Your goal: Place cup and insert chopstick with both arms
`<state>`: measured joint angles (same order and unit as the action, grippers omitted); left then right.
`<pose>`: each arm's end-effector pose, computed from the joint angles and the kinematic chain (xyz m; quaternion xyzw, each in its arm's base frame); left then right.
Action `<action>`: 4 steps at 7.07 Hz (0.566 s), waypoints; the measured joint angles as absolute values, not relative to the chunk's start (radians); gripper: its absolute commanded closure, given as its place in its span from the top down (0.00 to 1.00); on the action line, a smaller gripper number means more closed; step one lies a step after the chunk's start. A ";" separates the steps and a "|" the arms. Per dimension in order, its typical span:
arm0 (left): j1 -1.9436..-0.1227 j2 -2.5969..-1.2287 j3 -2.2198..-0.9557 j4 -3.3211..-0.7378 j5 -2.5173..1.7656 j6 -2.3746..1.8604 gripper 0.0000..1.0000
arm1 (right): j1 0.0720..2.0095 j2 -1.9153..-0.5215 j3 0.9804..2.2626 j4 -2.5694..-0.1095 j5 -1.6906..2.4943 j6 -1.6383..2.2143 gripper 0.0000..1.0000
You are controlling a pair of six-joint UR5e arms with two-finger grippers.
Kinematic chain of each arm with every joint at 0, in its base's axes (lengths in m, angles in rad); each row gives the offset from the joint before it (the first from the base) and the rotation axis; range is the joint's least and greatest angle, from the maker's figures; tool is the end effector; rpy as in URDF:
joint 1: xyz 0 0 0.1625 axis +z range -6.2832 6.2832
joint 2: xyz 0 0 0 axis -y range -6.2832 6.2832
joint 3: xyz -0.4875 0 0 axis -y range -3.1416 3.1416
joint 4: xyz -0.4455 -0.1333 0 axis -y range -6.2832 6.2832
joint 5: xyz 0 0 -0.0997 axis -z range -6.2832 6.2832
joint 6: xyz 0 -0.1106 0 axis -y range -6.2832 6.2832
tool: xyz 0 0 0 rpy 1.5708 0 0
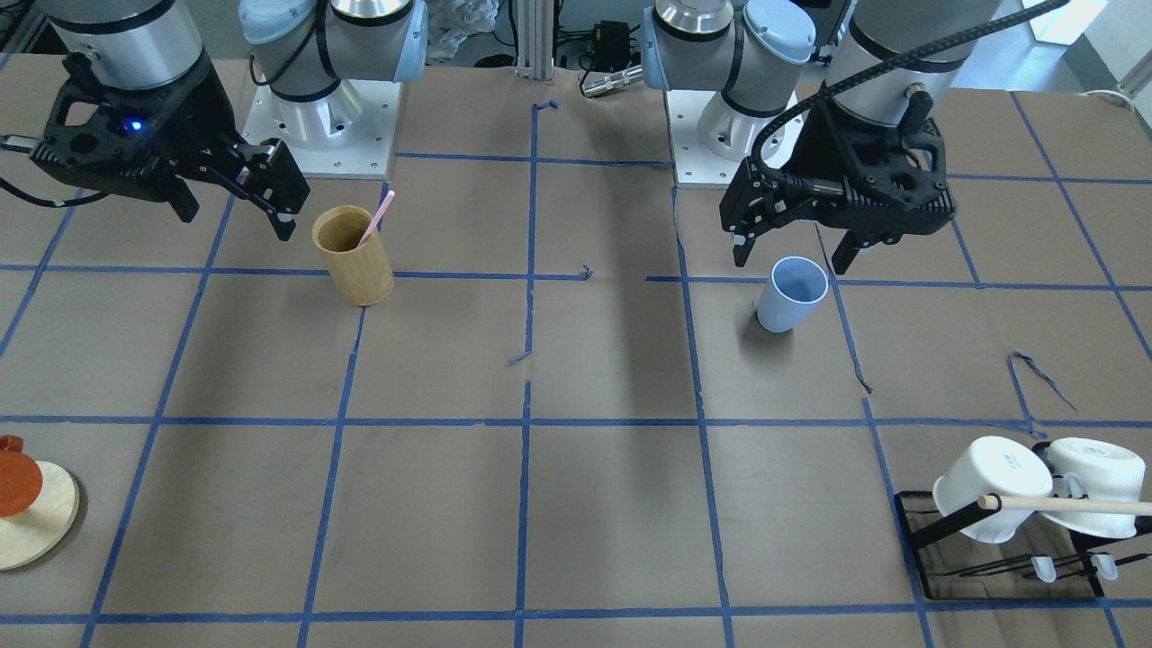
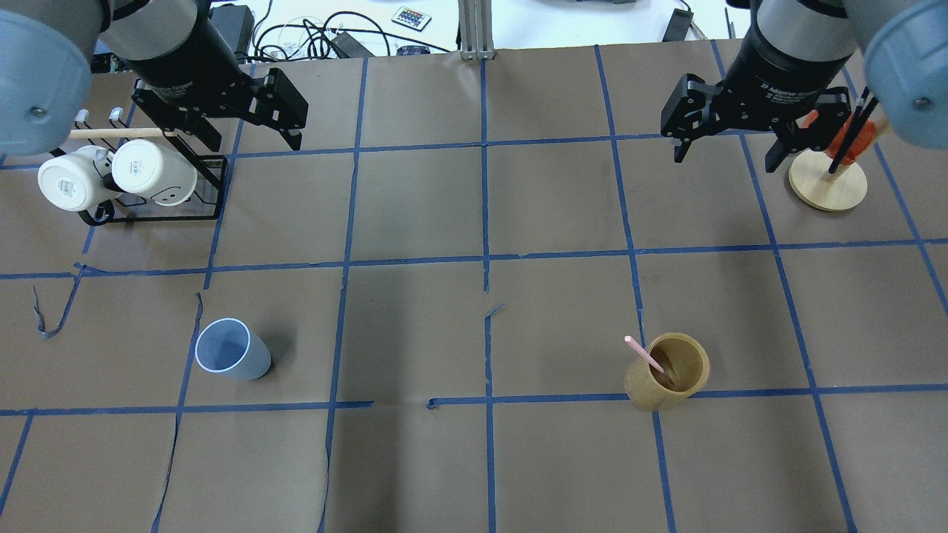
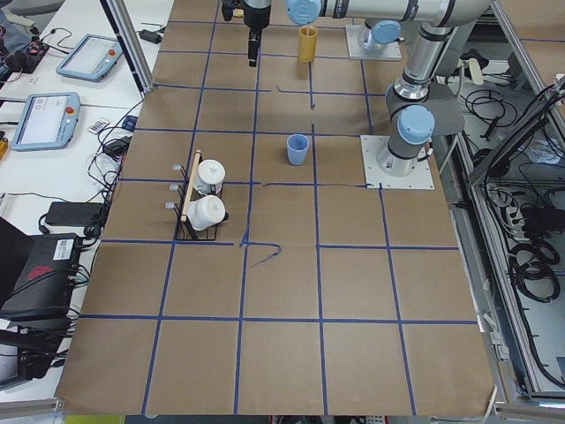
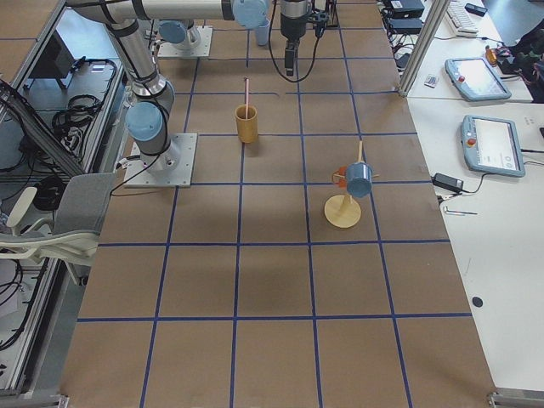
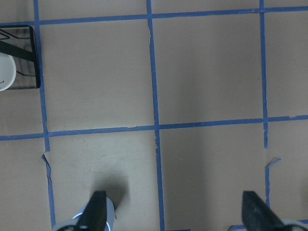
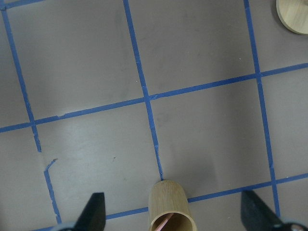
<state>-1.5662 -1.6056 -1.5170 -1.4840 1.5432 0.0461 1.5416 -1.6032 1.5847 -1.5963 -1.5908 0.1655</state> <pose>-0.1337 -0.5738 0.5588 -0.0214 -0.9983 0.0532 0.0124 0.1154 -0.5377 0.5519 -0.0974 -0.9950 0.0226 0.0085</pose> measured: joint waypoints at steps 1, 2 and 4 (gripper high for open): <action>-1.566 -1.606 -1.516 -1.484 1.543 0.044 1.00 | 1.542 -1.603 1.585 -1.597 -1.595 0.164 1.00; -1.567 -1.604 -1.515 -1.496 1.543 0.043 1.00 | 1.542 -1.603 1.586 -1.597 -1.601 0.163 1.00; -1.568 -1.603 -1.505 -1.548 1.564 0.030 1.00 | 1.542 -1.603 1.587 -1.597 -1.605 0.163 1.00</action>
